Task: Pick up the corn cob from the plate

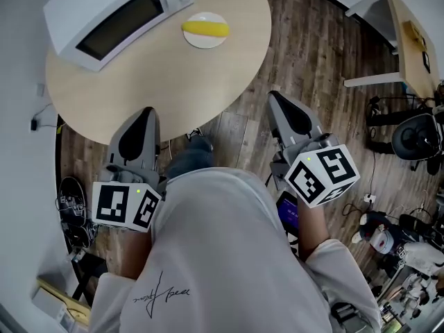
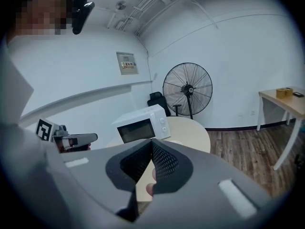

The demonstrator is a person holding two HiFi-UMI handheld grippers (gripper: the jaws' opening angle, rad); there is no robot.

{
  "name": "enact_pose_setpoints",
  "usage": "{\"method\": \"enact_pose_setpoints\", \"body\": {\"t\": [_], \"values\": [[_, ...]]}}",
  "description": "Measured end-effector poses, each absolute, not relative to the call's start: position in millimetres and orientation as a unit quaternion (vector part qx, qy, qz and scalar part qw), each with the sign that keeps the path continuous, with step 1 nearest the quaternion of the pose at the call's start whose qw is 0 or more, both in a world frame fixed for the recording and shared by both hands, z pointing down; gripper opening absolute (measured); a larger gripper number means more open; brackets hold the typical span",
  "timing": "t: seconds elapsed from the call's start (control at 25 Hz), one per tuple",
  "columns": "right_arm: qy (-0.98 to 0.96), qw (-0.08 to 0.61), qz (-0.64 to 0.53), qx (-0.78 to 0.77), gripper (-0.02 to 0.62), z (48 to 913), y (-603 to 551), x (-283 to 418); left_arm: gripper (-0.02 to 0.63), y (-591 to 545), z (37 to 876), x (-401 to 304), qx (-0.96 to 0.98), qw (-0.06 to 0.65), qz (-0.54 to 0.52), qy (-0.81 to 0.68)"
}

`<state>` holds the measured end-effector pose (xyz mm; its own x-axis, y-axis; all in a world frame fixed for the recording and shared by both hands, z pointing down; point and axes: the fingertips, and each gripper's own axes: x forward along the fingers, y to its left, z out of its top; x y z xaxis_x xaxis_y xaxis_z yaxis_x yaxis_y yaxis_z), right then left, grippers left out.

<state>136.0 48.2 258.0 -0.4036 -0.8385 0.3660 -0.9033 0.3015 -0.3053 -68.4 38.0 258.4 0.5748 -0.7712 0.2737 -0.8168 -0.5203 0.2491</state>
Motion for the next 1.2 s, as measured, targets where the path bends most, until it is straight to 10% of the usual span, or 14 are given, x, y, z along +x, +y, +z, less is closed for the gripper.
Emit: {"method": "enact_pose_setpoints", "body": {"t": [1.2], "values": [[-0.837,0.163,0.171,0.494,0.015,267.0,-84.6,83.1,-0.009,-48.7,265.4,-94.2,0.880,0.207,0.028,-0.427]]}}
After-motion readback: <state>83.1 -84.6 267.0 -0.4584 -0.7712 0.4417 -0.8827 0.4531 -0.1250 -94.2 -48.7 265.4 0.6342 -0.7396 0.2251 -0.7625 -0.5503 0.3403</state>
